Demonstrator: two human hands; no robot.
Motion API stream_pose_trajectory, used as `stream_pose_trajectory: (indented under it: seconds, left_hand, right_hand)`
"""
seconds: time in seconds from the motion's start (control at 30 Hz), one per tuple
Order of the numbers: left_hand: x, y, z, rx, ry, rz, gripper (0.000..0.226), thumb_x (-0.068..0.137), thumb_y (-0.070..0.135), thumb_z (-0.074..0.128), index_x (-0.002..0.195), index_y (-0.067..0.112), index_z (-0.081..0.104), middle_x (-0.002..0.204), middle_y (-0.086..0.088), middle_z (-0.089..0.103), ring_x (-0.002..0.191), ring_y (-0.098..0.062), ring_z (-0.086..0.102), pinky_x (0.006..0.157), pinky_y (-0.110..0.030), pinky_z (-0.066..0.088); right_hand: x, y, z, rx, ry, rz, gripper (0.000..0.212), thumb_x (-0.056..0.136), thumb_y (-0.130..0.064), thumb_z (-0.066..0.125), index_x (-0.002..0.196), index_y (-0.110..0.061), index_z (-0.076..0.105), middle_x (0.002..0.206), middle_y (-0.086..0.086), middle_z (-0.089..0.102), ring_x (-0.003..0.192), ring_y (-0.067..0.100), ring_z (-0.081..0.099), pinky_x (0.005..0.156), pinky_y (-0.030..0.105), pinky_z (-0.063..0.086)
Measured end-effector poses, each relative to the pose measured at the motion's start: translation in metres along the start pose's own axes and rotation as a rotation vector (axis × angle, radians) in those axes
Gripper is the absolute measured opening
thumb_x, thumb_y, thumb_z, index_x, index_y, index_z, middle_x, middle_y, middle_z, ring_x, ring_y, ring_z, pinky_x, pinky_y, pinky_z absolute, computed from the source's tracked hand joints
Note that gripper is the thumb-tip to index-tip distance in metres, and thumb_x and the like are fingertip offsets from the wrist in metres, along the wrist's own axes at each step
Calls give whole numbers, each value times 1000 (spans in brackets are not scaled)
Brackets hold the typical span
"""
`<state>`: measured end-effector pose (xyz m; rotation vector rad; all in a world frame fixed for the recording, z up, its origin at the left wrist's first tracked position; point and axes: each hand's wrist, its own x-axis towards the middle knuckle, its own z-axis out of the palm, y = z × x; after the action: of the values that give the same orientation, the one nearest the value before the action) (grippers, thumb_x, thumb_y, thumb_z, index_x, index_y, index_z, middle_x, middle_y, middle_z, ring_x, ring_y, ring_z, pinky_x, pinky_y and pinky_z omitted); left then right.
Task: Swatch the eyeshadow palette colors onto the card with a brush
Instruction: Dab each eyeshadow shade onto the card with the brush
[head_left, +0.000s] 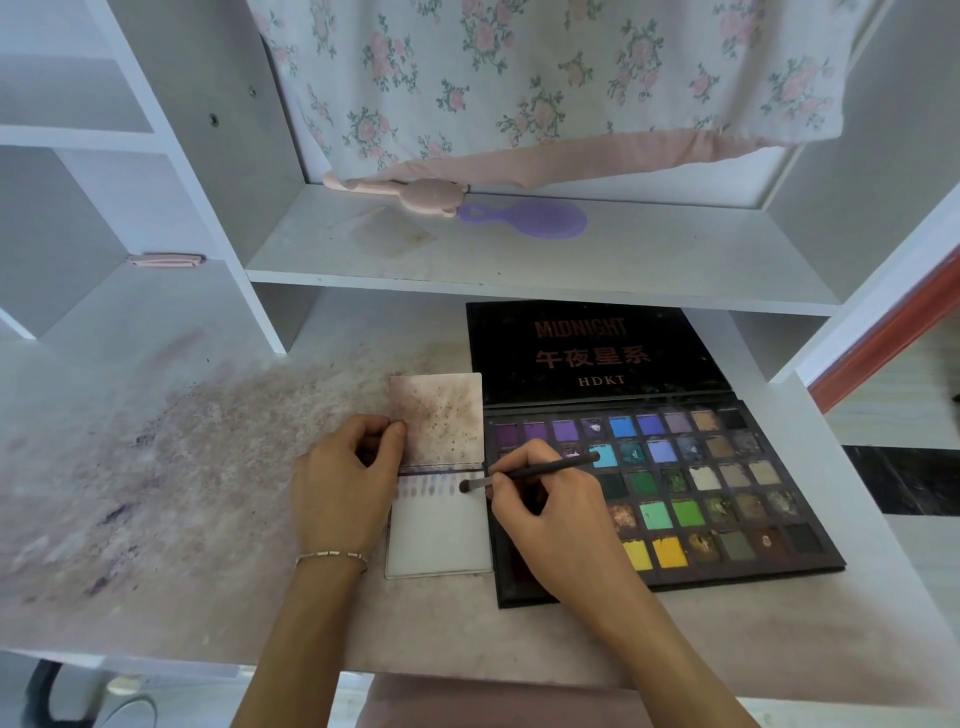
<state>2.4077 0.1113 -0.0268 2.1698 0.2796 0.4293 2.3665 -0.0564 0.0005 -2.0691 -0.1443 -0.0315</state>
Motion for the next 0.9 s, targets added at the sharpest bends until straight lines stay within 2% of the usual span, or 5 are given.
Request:
stream_pose_trajectory:
  seconds: [0.23, 0.47, 0.6, 0.73, 0.9]
  left_hand:
    - [0, 2, -1, -4, -3, -1, 10, 81, 29, 62, 71, 31, 61, 62, 21, 56, 63, 4, 53, 57, -17, 37]
    - [-1, 3, -2, -18, -7, -13, 7, 82, 27, 62, 75, 26, 65, 67, 10, 62, 66, -7, 57, 62, -22, 39]
    - [-2, 3, -3, -15, -7, -8, 8, 82, 27, 62, 77, 24, 66, 68, 9, 62, 66, -8, 56, 62, -22, 39]
    - [-2, 3, -3, -15, -10, -12, 8, 82, 27, 61, 78, 23, 67, 69, 10, 63, 67, -7, 56, 63, -23, 39]
    - [-2, 3, -4, -22, -7, -19, 8, 82, 28, 62, 75, 28, 64, 66, 13, 60, 64, -4, 54, 60, -22, 38]
  right_hand:
    - [1, 1, 2, 8, 2, 4, 16, 87, -17, 55, 78, -29, 50, 61, -13, 52, 60, -7, 52, 50, 9, 40]
    - [-2, 4, -5, 194, 227, -41, 23, 87, -10, 54, 80, -32, 57, 73, -15, 63, 60, 2, 56, 50, 11, 42]
    - [-5, 10, -17, 240, 328, -34, 27, 88, -11, 54, 80, -36, 61, 79, -9, 67, 65, 15, 61, 55, 25, 51]
    - [-8, 20, -37, 240, 402, -37, 29, 88, -5, 52, 83, -33, 61, 77, -15, 68, 66, 3, 62, 56, 10, 48]
    - [-13, 35, -62, 224, 465, 8, 32, 89, 1, 49, 85, -30, 59, 78, -19, 67, 82, -6, 62, 62, 5, 47]
